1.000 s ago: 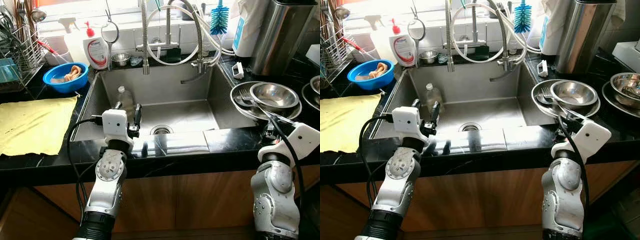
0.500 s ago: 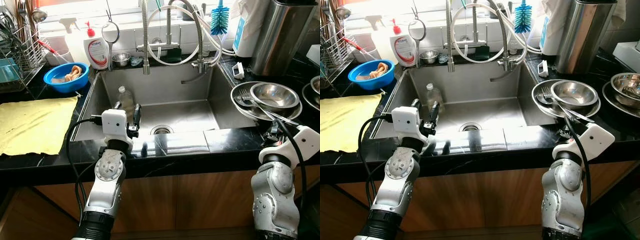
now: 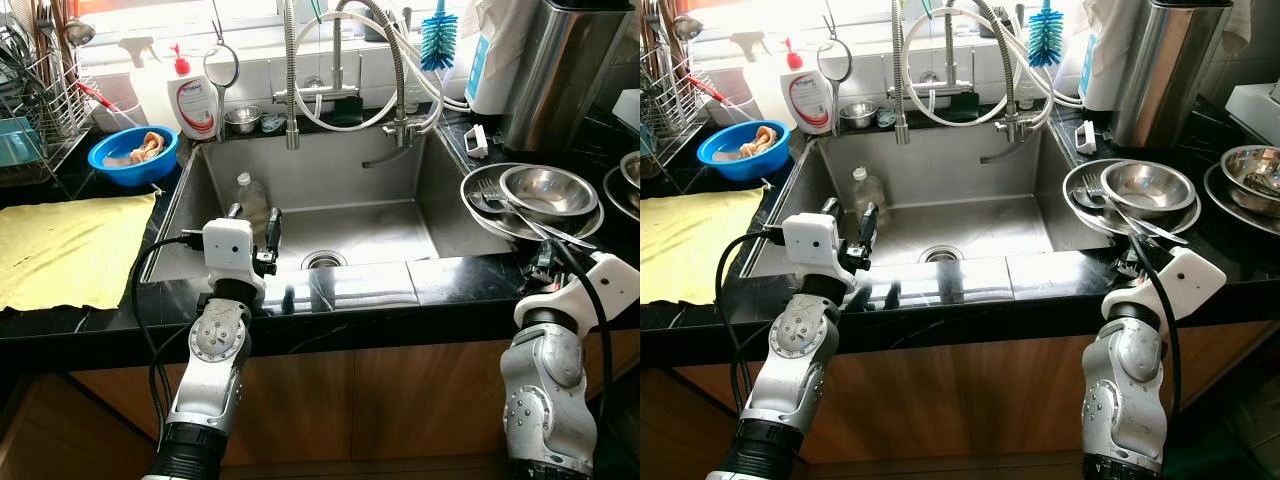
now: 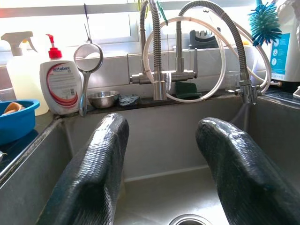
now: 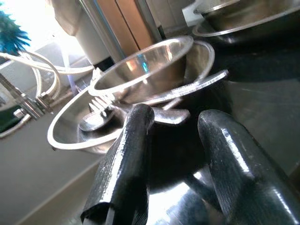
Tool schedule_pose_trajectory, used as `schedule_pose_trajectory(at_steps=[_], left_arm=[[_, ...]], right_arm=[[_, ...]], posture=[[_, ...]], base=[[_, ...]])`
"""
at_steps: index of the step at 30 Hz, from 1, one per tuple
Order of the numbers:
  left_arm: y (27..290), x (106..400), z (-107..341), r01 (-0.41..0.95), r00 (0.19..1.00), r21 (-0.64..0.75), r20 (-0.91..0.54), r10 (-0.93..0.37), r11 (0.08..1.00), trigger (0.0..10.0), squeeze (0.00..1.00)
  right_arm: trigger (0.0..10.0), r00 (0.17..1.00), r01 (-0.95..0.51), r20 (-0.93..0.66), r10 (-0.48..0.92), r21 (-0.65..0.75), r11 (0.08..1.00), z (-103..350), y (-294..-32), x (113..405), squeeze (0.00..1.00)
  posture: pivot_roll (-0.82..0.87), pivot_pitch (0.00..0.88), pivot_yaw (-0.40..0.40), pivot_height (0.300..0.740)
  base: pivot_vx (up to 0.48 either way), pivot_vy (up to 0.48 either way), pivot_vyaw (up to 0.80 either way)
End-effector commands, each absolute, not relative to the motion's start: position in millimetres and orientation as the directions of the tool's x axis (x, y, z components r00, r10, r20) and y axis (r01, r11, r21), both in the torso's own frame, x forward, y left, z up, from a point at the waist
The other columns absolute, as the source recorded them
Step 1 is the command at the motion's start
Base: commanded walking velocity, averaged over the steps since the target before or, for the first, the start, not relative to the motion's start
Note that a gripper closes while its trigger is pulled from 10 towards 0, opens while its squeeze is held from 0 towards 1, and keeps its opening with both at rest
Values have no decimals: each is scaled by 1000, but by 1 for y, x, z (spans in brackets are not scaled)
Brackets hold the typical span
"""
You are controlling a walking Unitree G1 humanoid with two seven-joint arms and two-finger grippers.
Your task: Kitchen organization
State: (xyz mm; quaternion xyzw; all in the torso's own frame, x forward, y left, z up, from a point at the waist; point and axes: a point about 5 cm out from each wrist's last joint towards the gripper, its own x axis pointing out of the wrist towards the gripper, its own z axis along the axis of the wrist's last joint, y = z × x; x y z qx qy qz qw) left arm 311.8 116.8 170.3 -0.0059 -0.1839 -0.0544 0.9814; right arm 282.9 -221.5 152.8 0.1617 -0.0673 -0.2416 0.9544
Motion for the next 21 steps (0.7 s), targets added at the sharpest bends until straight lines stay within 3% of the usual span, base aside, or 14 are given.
schedule_pose_trajectory(at_steps=[1, 18, 20, 21], left_arm=[[118, 312, 173, 104, 924, 12, 369, -101, 994, 10000, 0], [118, 313, 173, 105, 924, 14, 368, -103, 994, 10000, 0], [118, 312, 173, 106, 924, 14, 367, -104, 994, 10000, 0], [118, 312, 173, 107, 924, 14, 367, -105, 994, 10000, 0]], right_arm=[[10000, 882, 407, 80, -464, 365, 837, 159, -216, 287, 0], [10000, 882, 406, 74, -466, 380, 831, 157, -215, 288, 0], [0, 883, 402, 73, -464, 394, 826, 156, -215, 288, 0], [0, 883, 401, 72, -464, 398, 825, 156, -215, 288, 0]], posture=[[-184, 0, 94, 740], [-185, 0, 95, 740], [-183, 0, 95, 740], [-182, 0, 95, 740]], base=[[0, 0, 0], [0, 0, 0], [0, 0, 0], [0, 0, 0]])
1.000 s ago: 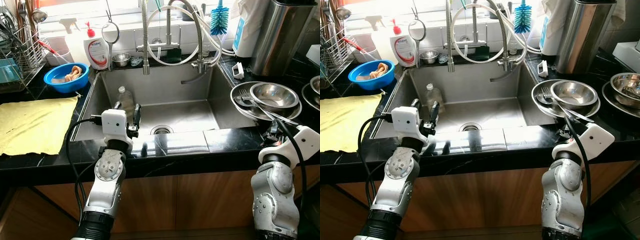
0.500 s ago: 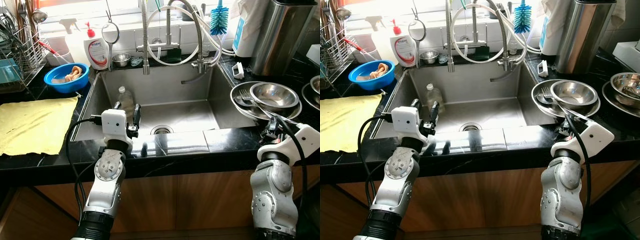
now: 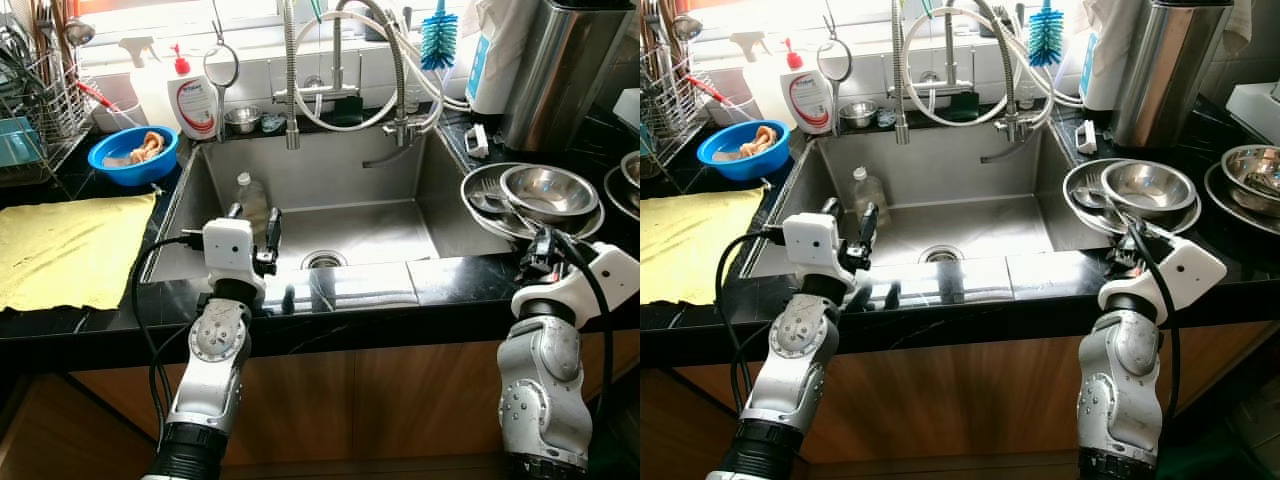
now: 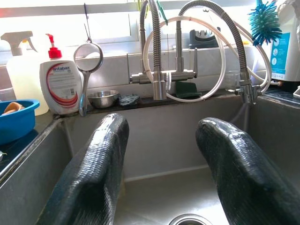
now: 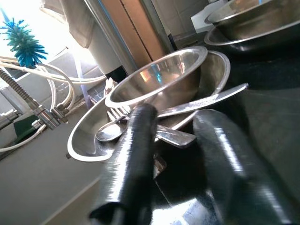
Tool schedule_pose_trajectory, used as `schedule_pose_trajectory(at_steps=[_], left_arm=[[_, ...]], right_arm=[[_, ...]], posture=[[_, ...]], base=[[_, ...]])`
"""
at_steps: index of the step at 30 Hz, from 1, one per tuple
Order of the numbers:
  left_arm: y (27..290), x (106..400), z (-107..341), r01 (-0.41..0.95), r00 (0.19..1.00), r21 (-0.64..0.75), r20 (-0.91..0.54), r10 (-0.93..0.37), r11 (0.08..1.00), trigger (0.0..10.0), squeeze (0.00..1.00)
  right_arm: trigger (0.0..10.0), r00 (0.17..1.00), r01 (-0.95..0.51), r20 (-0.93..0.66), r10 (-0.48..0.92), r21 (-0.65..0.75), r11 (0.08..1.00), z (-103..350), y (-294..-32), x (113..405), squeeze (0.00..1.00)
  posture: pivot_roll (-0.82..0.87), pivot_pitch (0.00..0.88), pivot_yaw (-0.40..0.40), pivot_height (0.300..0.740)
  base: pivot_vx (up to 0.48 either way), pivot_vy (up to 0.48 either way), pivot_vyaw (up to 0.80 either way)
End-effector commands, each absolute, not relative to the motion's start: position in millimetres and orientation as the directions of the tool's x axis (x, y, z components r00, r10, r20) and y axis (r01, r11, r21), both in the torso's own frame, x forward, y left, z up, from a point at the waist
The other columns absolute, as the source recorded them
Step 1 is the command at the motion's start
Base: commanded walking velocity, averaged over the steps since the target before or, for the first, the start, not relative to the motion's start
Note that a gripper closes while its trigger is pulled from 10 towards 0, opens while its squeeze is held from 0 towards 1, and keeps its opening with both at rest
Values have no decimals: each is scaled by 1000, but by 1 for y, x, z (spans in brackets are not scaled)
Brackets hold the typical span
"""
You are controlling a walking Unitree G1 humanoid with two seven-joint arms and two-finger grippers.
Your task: Kitchen organization
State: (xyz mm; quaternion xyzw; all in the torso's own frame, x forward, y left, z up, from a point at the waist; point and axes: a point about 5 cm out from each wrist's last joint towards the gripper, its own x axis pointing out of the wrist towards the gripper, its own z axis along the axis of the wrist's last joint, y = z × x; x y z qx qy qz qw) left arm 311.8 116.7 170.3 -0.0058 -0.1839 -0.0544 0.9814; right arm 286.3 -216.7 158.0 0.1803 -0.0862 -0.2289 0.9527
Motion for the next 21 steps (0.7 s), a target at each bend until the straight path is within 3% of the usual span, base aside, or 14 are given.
schedule_pose_trajectory(at_steps=[1, 21], left_arm=[[118, 312, 172, 107, 925, 15, 366, -105, 994, 10000, 0], [117, 313, 176, 121, 917, 32, 379, -124, 992, 10000, 0]], right_arm=[[0, 881, 402, 71, -467, 405, 821, 156, -215, 287, 0], [0, 894, 357, 103, -437, 428, 830, 161, -207, 291, 0]], posture=[[-183, 0, 96, 740], [-182, 0, 103, 740]], base=[[0, 0, 0], [0, 0, 0]])
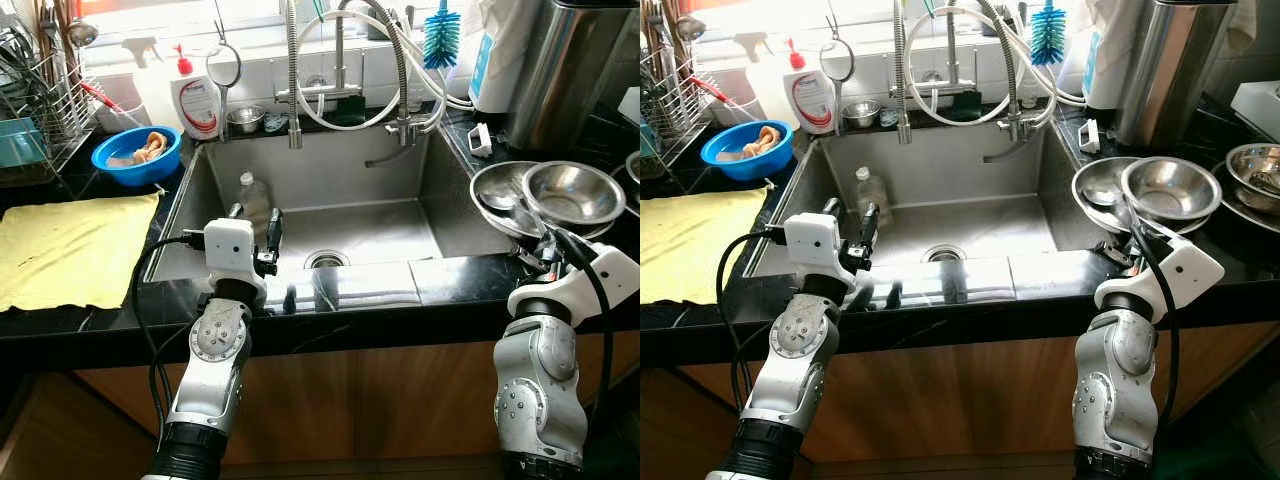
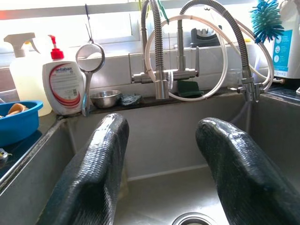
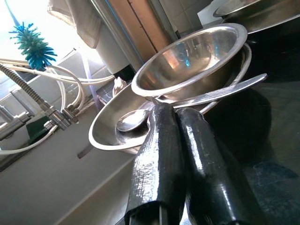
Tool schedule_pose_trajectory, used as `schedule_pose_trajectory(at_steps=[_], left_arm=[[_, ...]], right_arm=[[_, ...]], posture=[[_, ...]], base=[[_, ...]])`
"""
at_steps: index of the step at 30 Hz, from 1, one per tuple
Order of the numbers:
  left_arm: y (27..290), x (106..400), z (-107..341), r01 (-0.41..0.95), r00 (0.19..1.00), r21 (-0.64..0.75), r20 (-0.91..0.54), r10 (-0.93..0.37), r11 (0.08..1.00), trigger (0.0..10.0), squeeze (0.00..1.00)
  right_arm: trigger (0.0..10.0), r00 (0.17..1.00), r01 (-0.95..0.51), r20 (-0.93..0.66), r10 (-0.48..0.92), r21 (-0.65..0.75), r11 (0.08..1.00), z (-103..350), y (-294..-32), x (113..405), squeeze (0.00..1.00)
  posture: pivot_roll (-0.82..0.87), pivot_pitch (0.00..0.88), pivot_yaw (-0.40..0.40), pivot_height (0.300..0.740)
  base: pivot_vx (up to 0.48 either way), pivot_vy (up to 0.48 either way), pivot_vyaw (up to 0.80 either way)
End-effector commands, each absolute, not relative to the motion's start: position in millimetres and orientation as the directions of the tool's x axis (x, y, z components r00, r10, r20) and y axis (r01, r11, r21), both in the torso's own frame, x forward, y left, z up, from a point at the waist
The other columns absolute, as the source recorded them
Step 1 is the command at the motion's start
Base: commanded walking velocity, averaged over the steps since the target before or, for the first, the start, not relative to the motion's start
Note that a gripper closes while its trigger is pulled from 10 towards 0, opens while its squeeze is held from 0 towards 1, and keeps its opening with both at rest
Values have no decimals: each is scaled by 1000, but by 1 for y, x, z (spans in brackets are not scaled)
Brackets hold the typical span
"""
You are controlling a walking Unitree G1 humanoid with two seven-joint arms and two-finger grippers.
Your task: Kitchen organization
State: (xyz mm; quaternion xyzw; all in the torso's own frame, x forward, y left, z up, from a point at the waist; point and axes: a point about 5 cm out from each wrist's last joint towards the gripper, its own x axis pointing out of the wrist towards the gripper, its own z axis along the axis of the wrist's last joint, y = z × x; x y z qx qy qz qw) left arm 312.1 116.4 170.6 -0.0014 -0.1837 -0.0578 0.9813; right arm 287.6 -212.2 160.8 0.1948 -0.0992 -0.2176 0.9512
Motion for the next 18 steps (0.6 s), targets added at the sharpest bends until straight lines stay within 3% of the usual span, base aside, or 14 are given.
schedule_pose_trajectory(at_steps=[1, 7, 8, 18], left_arm=[[117, 314, 176, 119, 917, 33, 379, -123, 992, 10000, 0], [118, 314, 176, 112, 918, 33, 379, -116, 993, 10000, 0], [118, 314, 176, 111, 918, 33, 379, -115, 993, 10000, 0], [119, 314, 177, 103, 918, 31, 382, -107, 994, 10000, 0]], right_arm=[[0, 898, 339, 118, -424, 429, 837, 164, -205, 292, 0], [0, 908, 308, 137, -396, 422, 853, 167, -201, 293, 0], [10000, 912, 296, 145, -384, 418, 859, 168, -200, 294, 0], [10000, 926, 167, 257, -278, 381, 909, 185, -187, 297, 0]], posture=[[-181, 0, 102, 740], [-178, 0, 99, 740], [-178, 0, 99, 740], [-178, 0, 98, 740]], base=[[0, 0, 0], [0, 0, 0], [0, 0, 0], [0, 0, 0]])
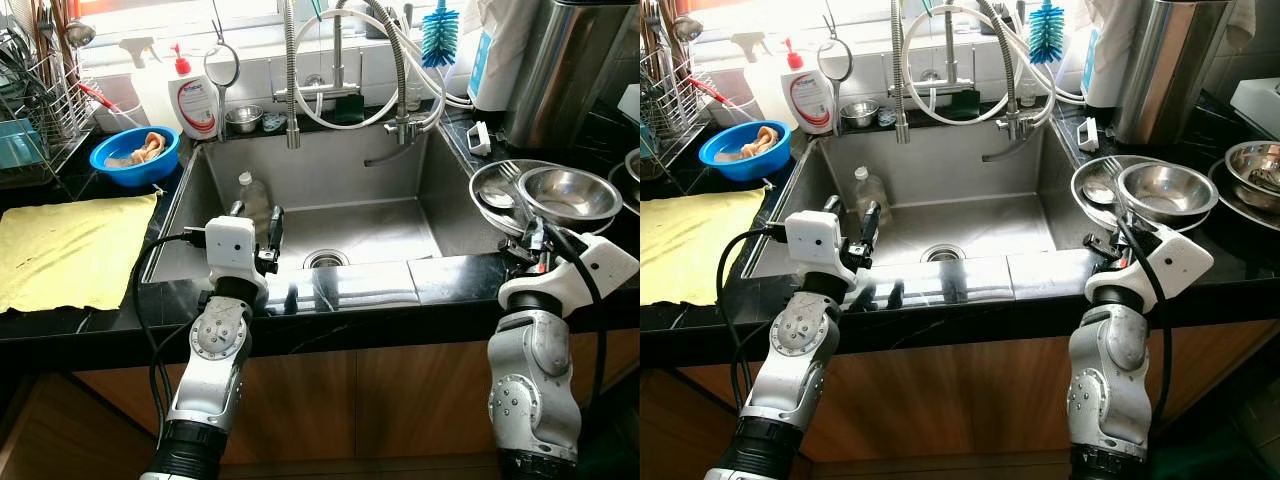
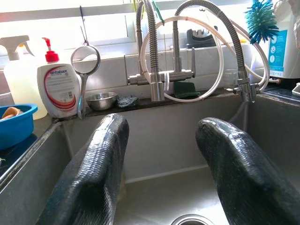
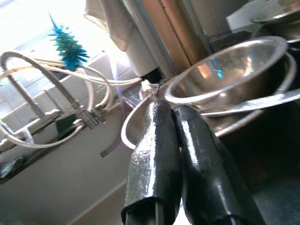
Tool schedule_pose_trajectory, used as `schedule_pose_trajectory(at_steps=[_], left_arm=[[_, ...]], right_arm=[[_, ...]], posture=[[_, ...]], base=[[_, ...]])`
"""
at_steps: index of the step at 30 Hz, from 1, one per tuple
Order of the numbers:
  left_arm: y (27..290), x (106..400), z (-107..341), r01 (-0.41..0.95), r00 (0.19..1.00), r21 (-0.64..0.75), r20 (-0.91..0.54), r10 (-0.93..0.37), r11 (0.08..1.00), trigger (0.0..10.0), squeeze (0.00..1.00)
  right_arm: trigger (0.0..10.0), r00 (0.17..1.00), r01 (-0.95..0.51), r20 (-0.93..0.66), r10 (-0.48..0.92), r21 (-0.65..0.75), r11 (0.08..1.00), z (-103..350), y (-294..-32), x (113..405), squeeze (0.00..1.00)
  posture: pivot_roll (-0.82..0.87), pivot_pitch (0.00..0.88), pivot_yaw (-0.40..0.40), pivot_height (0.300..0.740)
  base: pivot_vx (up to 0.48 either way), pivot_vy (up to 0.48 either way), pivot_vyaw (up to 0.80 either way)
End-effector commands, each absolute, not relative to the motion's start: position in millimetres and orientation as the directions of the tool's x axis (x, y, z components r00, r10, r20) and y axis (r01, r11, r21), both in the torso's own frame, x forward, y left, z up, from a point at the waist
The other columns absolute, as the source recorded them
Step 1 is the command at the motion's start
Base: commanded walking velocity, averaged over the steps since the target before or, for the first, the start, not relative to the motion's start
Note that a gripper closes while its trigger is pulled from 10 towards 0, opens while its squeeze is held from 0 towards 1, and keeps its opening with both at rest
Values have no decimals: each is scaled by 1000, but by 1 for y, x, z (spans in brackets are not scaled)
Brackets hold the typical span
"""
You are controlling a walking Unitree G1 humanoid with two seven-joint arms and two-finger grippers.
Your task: Kitchen organization
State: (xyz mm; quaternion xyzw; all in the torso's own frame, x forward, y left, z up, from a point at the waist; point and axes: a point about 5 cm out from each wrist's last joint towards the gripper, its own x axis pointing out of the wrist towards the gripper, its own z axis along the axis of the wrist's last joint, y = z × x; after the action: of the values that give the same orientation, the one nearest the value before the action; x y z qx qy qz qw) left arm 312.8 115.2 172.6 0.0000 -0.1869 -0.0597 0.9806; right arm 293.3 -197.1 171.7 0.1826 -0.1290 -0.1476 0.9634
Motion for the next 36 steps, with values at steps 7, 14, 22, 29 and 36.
schedule_pose_trajectory(at_steps=[7, 14, 22, 29, 36], left_arm=[[119, 315, 177, 95, 919, 26, 383, -98, 995, 10000, 0], [118, 315, 175, 95, 922, 22, 376, -96, 995, 10000, 0], [116, 316, 173, 98, 926, 24, 365, -101, 995, 10000, 0], [116, 315, 172, 98, 928, 30, 359, -102, 995, 10000, 0], [116, 313, 171, 97, 928, 31, 359, -101, 995, 10000, 0]], right_arm=[[10000, 928, 53, 345, -141, 254, 966, 201, -173, 300, 0], [10000, 948, -41, 317, 3, 112, 993, 203, -167, 307, 0], [10000, 965, -168, 183, 186, -109, 980, 204, -166, 336, 0], [10000, 946, -315, -2, 323, -232, 920, 185, -156, 347, 0], [10000, 937, -350, -110, 333, -239, 906, 166, -157, 350, 0]], posture=[[-181, 0, 95, 740], [-188, 0, 90, 740], [-178, 0, 78, 740], [-165, 0, 72, 740], [-154, 0, 66, 740]], base=[[0, 0, 0], [0, 0, 0], [0, 0, 0], [0, 0, 0], [0, 0, 0]])
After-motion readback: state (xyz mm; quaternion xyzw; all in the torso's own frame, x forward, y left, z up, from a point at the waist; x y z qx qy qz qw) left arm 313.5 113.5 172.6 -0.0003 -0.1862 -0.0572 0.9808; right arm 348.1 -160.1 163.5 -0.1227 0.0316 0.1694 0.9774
